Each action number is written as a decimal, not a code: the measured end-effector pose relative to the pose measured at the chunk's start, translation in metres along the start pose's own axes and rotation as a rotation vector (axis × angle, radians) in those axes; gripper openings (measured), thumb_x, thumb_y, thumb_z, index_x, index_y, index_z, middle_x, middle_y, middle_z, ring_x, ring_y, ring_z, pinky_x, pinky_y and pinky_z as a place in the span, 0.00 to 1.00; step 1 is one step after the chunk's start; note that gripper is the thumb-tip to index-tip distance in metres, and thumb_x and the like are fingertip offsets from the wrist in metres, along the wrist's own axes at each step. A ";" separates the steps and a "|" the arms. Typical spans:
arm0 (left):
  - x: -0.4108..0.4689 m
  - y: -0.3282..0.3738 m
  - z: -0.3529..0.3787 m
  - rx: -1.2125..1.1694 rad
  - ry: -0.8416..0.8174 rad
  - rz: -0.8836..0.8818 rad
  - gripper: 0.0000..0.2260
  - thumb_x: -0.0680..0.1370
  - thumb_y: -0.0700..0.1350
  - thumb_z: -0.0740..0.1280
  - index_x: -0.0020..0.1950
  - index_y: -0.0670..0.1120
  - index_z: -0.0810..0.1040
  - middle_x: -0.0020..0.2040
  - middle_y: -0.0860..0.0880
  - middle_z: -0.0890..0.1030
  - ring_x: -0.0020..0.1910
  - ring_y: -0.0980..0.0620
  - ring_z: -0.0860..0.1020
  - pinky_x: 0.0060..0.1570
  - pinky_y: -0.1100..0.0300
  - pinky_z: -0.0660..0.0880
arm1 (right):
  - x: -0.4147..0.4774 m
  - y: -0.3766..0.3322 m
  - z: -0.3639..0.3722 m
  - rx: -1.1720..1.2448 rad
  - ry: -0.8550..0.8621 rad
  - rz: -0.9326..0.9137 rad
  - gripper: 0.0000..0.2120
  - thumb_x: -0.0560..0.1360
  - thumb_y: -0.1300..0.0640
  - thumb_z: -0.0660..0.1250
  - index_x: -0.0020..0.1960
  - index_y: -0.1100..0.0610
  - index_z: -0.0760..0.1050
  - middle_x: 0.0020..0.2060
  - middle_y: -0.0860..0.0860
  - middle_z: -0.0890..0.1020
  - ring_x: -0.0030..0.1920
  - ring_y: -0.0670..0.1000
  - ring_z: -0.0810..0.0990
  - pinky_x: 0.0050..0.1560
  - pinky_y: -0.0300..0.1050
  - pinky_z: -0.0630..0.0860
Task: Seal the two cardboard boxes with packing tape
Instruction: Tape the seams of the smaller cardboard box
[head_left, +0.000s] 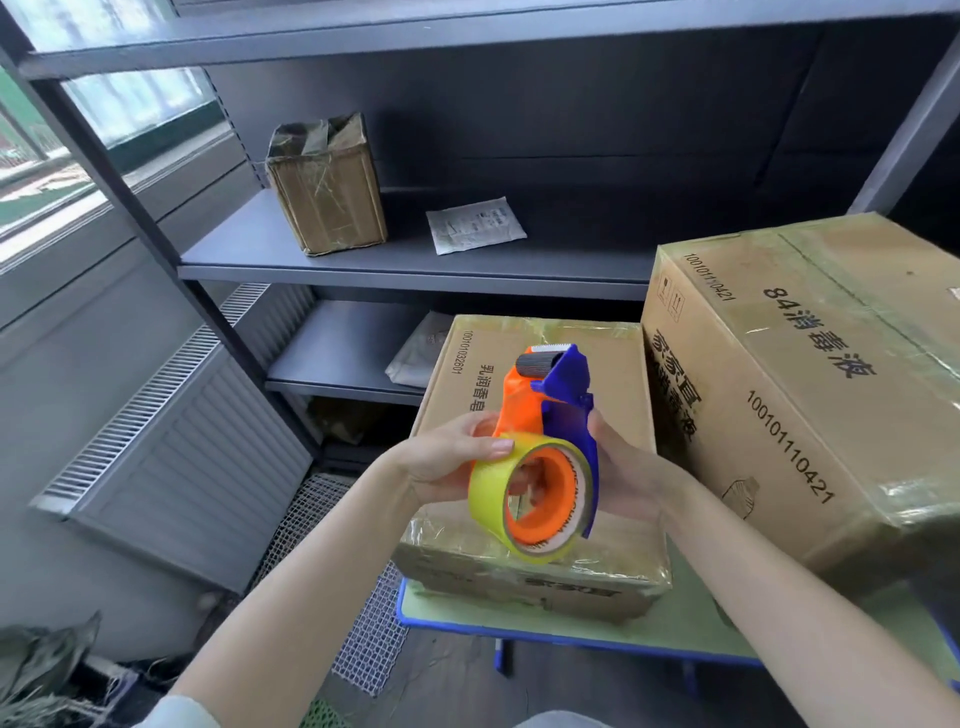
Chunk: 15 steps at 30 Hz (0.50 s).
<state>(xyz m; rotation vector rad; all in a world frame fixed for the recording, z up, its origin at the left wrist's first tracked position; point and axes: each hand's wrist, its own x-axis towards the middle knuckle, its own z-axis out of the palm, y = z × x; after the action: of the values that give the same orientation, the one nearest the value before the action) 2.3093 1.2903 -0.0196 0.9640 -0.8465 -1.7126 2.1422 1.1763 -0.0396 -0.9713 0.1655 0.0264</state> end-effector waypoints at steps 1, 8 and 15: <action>-0.002 -0.001 -0.001 0.008 -0.002 -0.008 0.31 0.59 0.50 0.82 0.56 0.40 0.75 0.46 0.46 0.83 0.42 0.50 0.81 0.46 0.57 0.79 | 0.002 0.004 0.000 0.030 0.001 0.009 0.41 0.59 0.35 0.73 0.64 0.56 0.70 0.57 0.56 0.79 0.57 0.56 0.77 0.59 0.52 0.74; -0.020 -0.003 -0.009 0.012 0.042 0.028 0.28 0.67 0.52 0.77 0.60 0.40 0.75 0.42 0.50 0.81 0.37 0.55 0.77 0.43 0.60 0.75 | 0.015 0.013 0.008 0.184 -0.003 0.050 0.36 0.55 0.31 0.73 0.51 0.58 0.81 0.38 0.56 0.81 0.39 0.53 0.80 0.44 0.46 0.78; -0.037 -0.007 -0.012 0.117 0.217 0.070 0.30 0.62 0.55 0.79 0.57 0.40 0.78 0.51 0.39 0.77 0.49 0.42 0.74 0.56 0.50 0.72 | 0.019 0.019 0.029 0.303 0.075 0.091 0.28 0.47 0.46 0.84 0.42 0.59 0.84 0.31 0.56 0.82 0.29 0.52 0.80 0.35 0.45 0.79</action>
<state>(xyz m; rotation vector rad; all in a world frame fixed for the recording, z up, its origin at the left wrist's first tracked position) 2.3257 1.3266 -0.0234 1.1626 -0.8334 -1.4808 2.1630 1.2096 -0.0421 -0.6619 0.2741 0.0469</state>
